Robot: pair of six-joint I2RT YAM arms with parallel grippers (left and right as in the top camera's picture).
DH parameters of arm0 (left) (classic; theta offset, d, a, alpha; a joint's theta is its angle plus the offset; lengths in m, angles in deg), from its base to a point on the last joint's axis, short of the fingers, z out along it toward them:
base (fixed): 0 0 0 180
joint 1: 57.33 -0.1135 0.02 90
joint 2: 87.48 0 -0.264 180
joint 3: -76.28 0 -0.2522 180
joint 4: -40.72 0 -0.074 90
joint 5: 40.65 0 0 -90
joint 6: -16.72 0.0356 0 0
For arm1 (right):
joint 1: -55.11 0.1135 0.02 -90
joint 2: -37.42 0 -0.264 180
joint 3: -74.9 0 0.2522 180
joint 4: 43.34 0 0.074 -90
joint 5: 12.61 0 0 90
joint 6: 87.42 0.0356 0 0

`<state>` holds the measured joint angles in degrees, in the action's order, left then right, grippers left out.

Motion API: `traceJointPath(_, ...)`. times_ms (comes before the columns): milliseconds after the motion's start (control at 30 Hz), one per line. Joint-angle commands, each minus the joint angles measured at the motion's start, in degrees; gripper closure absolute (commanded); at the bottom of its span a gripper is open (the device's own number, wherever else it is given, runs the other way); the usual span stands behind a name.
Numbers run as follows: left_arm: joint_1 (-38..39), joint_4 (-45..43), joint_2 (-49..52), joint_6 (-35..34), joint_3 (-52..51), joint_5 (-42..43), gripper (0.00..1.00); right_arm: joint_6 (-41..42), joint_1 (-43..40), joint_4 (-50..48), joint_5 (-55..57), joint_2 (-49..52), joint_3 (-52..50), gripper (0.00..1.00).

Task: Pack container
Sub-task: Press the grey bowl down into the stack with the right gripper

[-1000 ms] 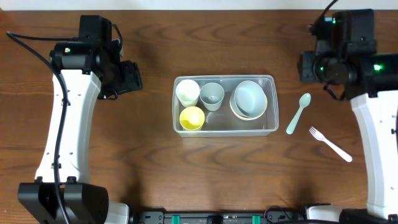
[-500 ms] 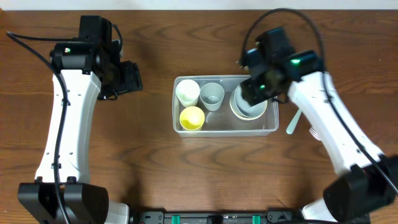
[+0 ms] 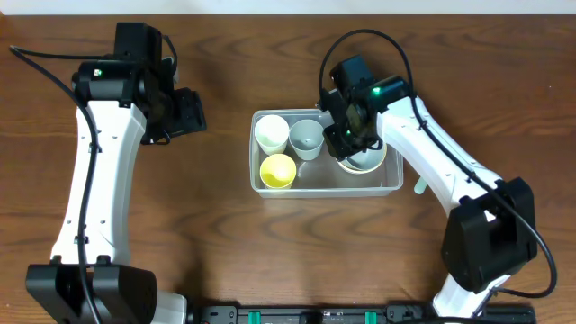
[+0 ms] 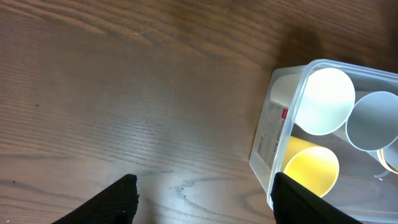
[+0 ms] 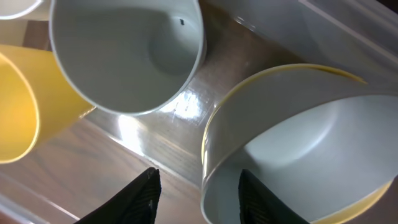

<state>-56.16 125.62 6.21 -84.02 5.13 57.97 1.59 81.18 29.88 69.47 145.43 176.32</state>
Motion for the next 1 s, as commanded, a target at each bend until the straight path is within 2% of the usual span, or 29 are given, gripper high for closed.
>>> traceJointPath(0,-0.1,0.2,-0.5,-0.5,-0.1,-0.5,0.31,1.2,-0.2,-0.3,0.4,1.6,-0.3,0.59)
traceJointPath(100,-0.1,0.2,-0.5,-0.5,-0.1,-0.5,0.31,1.4,-0.2,-0.4,0.4,2.3,-0.4,0.63)
traceJointPath(300,-0.1,0.2,-0.5,-0.5,-0.1,-0.5,0.31,1.4,-0.2,-0.3,0.4,2.8,-0.5,0.83)
traceJointPath(533,-0.1,0.2,-0.5,-0.5,-0.1,-0.5,0.31,1.8,-0.2,-0.3,1.5,2.7,-0.4,0.98)
traceJointPath(967,-0.1,0.2,-0.5,-0.5,-0.1,-0.5,0.30,-0.2,-0.2,5.4,8.1,-3.4,6.8,0.99)
